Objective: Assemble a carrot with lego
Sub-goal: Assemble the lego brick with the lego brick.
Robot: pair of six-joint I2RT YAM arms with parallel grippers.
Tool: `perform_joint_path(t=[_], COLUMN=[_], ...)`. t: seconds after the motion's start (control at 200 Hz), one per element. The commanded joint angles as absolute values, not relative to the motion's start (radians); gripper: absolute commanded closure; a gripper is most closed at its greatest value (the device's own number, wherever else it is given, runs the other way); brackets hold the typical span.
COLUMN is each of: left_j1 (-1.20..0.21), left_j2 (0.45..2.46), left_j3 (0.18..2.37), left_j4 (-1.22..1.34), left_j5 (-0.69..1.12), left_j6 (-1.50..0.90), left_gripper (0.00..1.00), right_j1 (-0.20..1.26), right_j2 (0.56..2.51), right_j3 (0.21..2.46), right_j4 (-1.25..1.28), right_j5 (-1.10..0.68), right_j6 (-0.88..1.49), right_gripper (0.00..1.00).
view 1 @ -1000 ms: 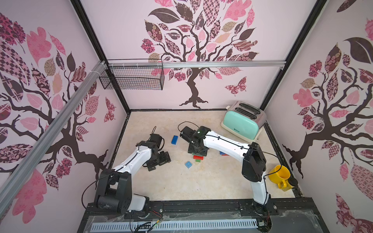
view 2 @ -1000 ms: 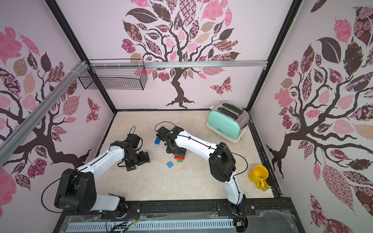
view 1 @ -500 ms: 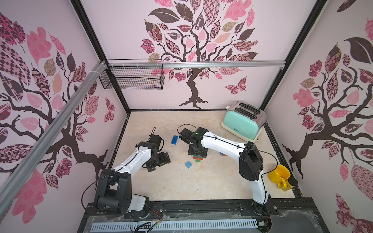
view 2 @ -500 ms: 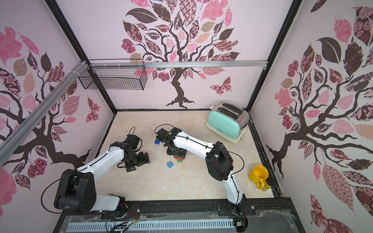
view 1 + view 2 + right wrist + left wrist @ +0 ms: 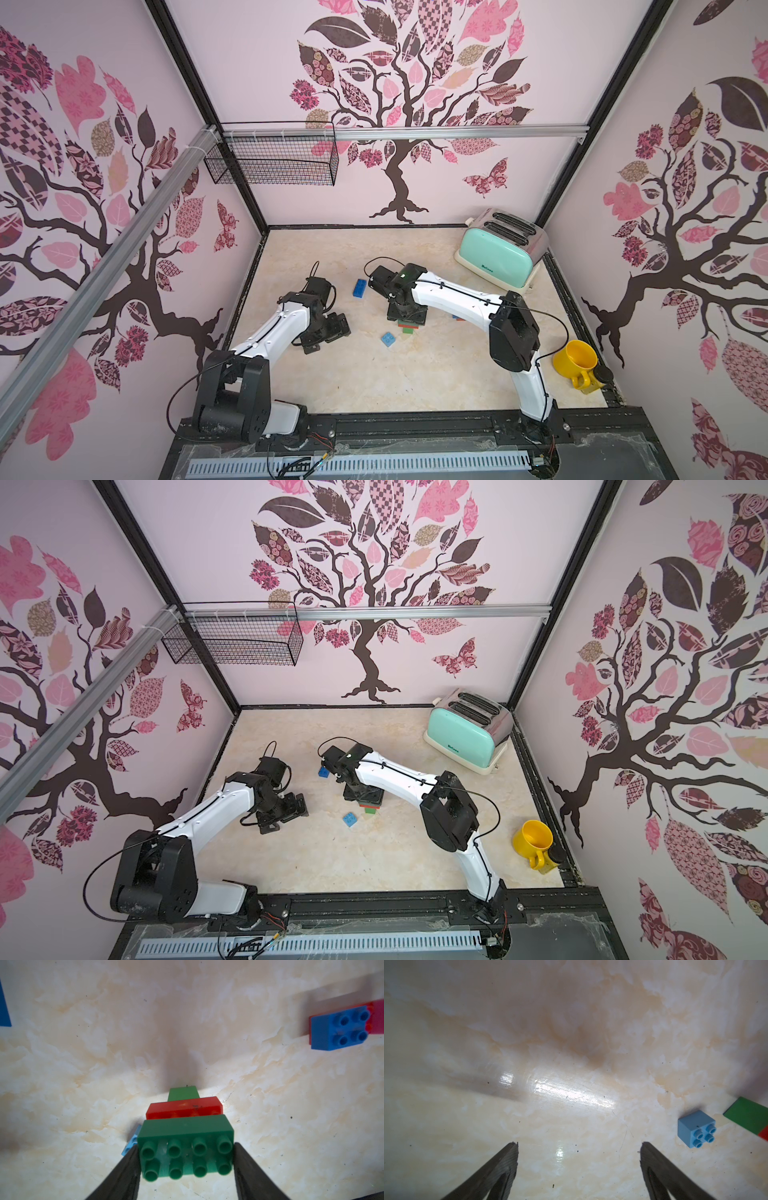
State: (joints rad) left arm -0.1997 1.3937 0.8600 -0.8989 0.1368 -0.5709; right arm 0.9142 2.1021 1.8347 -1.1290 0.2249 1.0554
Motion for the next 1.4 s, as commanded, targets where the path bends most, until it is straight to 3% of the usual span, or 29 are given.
perform_joint_path(t=[0.0, 0.88, 1.396], left_j1=[-0.192, -0.183, -0.180], left_j2=[1.379, 1.379, 1.383], left_j3=[0.851, 0.850, 0.853], left_j4=[-0.890, -0.893, -0.895], left_j5=[0.139, 0.142, 0.141], left_j6=[-0.556, -0.555, -0.551], left_gripper=[0.06, 0.06, 0.06], right_j1=[0.918, 0.898, 0.876], right_j2=[2.134, 2.041, 2.143], right_j3=[1.848, 1.709, 1.774], right_j4=[-1.163, -1.077, -1.114], right_j5=[0.224, 0.168, 0.076], right_j6=[1.031, 0.964, 0.874], right_gripper=[0.68, 0.71, 0.70])
